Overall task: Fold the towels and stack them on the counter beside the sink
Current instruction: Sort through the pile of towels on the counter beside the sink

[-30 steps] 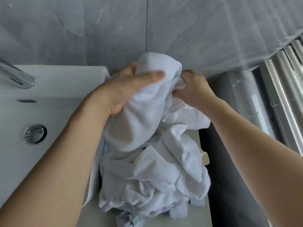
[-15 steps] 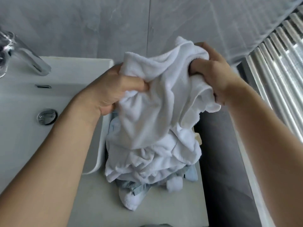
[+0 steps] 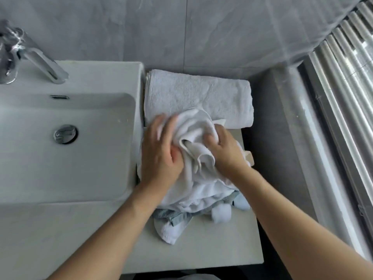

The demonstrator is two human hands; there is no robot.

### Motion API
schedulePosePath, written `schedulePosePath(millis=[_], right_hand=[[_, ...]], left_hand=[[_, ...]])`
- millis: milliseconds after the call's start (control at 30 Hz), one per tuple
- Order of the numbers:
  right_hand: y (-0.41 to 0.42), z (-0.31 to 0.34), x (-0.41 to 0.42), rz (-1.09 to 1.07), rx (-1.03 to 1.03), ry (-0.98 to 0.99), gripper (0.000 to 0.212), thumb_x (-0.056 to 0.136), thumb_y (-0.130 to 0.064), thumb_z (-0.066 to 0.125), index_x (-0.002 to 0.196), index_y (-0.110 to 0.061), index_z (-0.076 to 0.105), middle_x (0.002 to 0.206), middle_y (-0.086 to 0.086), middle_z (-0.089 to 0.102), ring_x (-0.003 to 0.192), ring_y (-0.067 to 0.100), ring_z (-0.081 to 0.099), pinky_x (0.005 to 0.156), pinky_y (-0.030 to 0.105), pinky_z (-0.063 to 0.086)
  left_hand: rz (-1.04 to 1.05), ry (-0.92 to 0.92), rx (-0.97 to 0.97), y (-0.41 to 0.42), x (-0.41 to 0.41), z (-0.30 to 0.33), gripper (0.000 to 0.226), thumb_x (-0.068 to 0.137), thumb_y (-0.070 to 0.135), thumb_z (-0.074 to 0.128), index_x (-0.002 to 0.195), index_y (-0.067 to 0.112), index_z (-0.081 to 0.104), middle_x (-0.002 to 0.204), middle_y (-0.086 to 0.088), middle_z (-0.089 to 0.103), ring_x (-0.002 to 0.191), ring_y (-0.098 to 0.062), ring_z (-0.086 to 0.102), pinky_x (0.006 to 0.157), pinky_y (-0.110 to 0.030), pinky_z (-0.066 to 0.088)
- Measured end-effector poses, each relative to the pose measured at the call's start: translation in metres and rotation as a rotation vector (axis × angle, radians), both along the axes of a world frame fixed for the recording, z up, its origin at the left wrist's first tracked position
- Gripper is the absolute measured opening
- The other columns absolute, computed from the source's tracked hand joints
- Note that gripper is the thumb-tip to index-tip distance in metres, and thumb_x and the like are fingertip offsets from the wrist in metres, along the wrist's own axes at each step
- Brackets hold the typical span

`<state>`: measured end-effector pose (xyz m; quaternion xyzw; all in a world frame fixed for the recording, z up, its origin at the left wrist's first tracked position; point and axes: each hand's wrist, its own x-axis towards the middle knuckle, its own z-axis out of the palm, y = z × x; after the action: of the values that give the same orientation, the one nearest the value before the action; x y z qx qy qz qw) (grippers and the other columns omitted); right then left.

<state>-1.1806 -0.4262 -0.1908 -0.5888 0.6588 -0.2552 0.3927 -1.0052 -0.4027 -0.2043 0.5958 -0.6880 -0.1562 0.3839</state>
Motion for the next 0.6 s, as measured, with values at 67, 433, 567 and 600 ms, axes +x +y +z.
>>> schedulePosePath(millis=[67, 433, 567, 600], right_hand=[[0.015, -0.022, -0.001, 0.008, -0.177, 0.049, 0.028, 0.09, -0.033, 0.041, 0.105, -0.018, 0.059, 0.1, -0.006, 0.06, 0.096, 0.014, 0.054, 0.087, 0.038, 0.045], [0.014, -0.072, -0.005, -0.016, -0.085, 0.182, 0.056, 0.095, -0.052, 0.027, 0.143, -0.03, 0.044, 0.134, -0.01, 0.057, 0.123, 0.008, 0.052, 0.103, 0.034, 0.043], [0.007, -0.052, -0.004, 0.002, -0.013, 0.137, 0.043, 0.094, -0.05, 0.032, 0.13, -0.036, 0.051, 0.114, -0.015, 0.064, 0.104, 0.006, 0.059, 0.089, 0.035, 0.05], [0.004, -0.043, -0.005, 0.02, 0.014, 0.12, 0.039, 0.094, -0.049, 0.033, 0.125, -0.036, 0.053, 0.108, -0.014, 0.065, 0.101, 0.008, 0.06, 0.087, 0.036, 0.05]], left_hand=[[-0.094, 0.018, 0.058, 0.01, -0.006, -0.012, 0.053, 0.087, 0.012, 0.043, 0.138, 0.003, 0.054, 0.134, -0.014, 0.057, 0.125, -0.03, 0.053, 0.105, -0.047, 0.042], [-0.109, -0.193, 0.274, 0.004, -0.003, -0.07, 0.059, 0.097, 0.04, 0.033, 0.142, 0.005, 0.049, 0.136, -0.012, 0.056, 0.126, -0.031, 0.052, 0.107, -0.049, 0.04], [-0.173, -0.15, 0.36, -0.005, 0.003, -0.063, 0.058, 0.098, 0.045, 0.028, 0.147, 0.016, 0.043, 0.141, -0.002, 0.052, 0.131, -0.021, 0.047, 0.109, -0.045, 0.037], [-0.189, -0.138, 0.376, -0.007, 0.006, -0.059, 0.058, 0.098, 0.047, 0.026, 0.147, 0.019, 0.043, 0.143, 0.0, 0.051, 0.133, -0.019, 0.046, 0.109, -0.046, 0.036]])
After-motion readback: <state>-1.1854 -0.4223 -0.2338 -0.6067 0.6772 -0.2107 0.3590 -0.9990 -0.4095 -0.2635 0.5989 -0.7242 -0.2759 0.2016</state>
